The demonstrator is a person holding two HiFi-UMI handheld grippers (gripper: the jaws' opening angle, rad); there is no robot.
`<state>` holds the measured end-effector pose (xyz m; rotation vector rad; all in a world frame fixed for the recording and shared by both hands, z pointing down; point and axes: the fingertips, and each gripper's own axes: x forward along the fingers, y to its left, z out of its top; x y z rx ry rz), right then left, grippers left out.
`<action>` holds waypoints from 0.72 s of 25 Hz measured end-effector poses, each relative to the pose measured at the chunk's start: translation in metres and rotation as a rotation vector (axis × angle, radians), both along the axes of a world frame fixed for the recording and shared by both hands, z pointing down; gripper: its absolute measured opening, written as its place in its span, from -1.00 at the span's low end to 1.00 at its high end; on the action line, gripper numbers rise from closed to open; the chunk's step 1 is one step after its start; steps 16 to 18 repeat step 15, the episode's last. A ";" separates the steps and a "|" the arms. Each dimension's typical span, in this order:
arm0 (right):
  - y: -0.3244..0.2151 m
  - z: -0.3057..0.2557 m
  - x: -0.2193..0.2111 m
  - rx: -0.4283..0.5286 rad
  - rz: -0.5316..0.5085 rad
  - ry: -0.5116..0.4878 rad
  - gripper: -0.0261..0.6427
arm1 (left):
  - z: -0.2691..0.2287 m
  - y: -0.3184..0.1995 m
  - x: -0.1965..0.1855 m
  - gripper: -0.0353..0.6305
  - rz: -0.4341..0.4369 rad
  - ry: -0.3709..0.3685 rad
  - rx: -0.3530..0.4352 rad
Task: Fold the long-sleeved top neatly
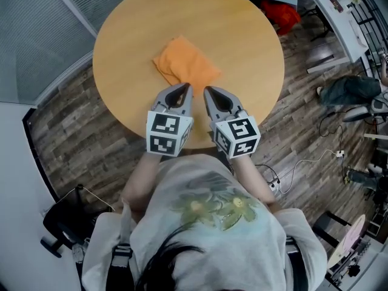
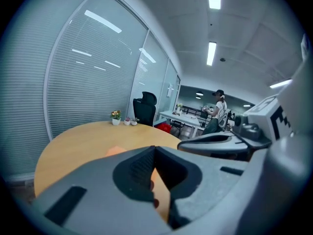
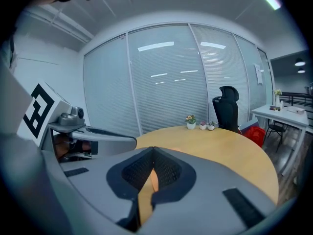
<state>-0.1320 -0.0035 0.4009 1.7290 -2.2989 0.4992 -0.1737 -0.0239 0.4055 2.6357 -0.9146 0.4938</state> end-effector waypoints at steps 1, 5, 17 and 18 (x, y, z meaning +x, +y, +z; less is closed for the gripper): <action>0.000 0.001 0.000 -0.003 -0.001 0.001 -0.87 | 0.000 0.000 0.000 -0.88 -0.001 0.006 -0.004; 0.000 0.004 0.002 -0.015 -0.006 0.003 -0.87 | 0.001 0.000 0.003 -0.88 0.009 -0.003 0.001; -0.005 0.010 0.005 -0.032 -0.036 0.016 -0.87 | 0.003 0.004 0.012 -0.88 0.062 -0.009 0.034; -0.005 0.010 0.005 -0.032 -0.036 0.016 -0.87 | 0.003 0.004 0.012 -0.88 0.062 -0.009 0.034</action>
